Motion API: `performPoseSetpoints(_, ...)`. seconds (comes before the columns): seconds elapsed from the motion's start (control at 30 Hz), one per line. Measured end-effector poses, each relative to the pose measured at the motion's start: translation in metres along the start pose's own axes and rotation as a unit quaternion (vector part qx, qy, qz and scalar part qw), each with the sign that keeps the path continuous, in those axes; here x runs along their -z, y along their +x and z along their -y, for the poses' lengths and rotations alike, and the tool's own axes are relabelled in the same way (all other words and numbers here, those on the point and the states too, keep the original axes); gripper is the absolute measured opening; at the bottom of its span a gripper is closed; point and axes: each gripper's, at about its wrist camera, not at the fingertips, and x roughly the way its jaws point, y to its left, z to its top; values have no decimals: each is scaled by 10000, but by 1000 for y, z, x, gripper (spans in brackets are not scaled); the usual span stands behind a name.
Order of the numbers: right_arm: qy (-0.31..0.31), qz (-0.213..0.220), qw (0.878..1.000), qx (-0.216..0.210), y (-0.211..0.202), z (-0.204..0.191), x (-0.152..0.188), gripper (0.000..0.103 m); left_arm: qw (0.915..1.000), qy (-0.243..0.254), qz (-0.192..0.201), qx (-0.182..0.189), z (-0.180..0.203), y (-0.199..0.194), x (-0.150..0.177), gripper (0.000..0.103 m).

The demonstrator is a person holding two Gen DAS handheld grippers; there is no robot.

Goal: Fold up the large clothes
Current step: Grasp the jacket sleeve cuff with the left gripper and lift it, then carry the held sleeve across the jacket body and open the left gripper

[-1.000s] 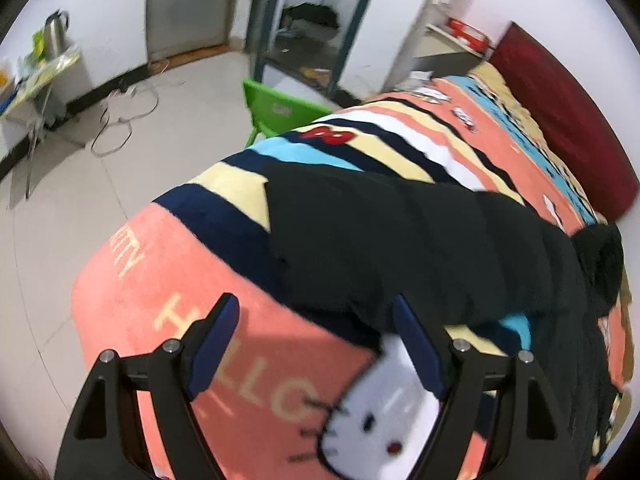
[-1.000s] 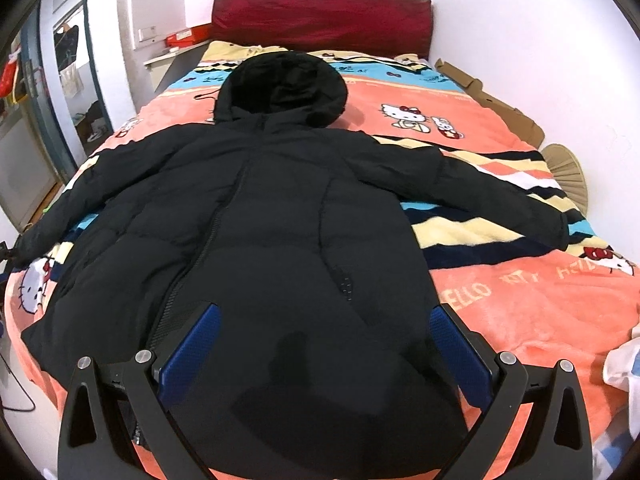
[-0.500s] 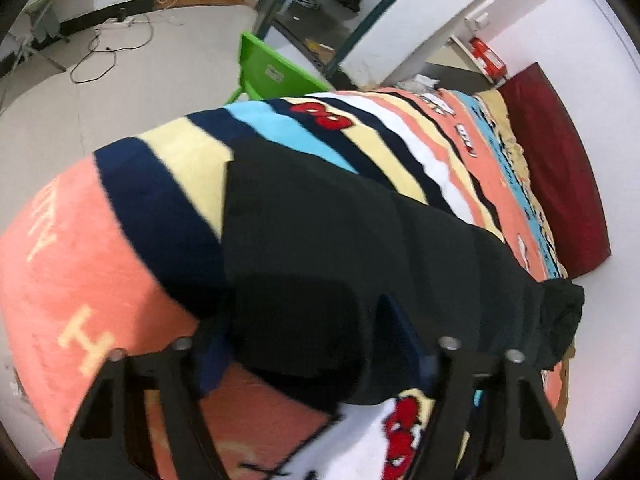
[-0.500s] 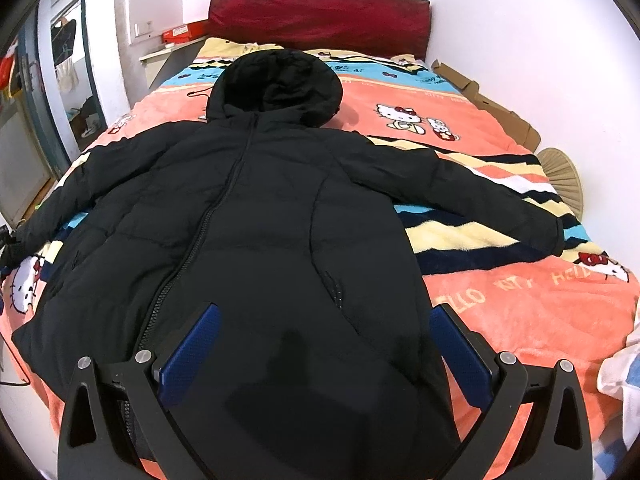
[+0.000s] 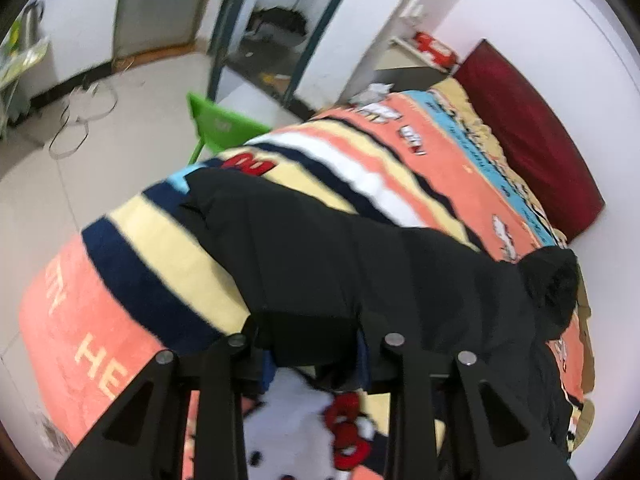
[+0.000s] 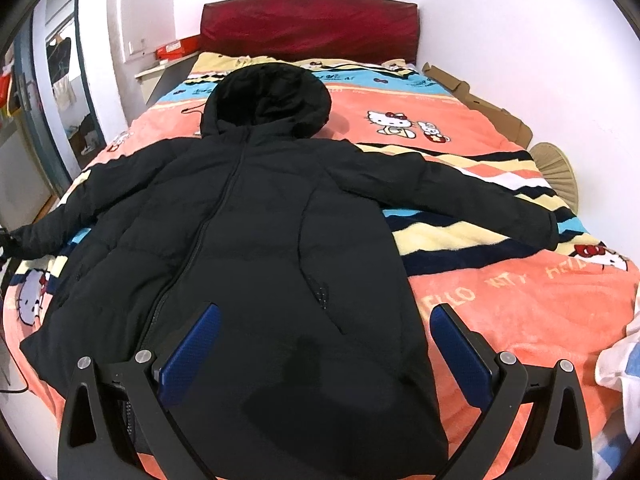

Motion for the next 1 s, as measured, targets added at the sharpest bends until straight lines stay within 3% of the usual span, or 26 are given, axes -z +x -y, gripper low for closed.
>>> performPoseSetpoints(0.3,215,210,9995,-104,-10,20,-4,103,9941,870,338,556,98,-51,-11,24)
performPoseSetpoints(0.63,460,454,9978,-145,-16,49,-12,103,9748,1864,472,1130,242,-85,6,21)
performPoseSetpoints(0.83,731,607,9955,0,-19,79,-19,103,9551,2507,326,1545,336,-84,46,21)
performPoseSetpoints(1.0,966,616,9933,127,-10,102,-22,103,9330,3092,39,1838,415,-66,97,21)
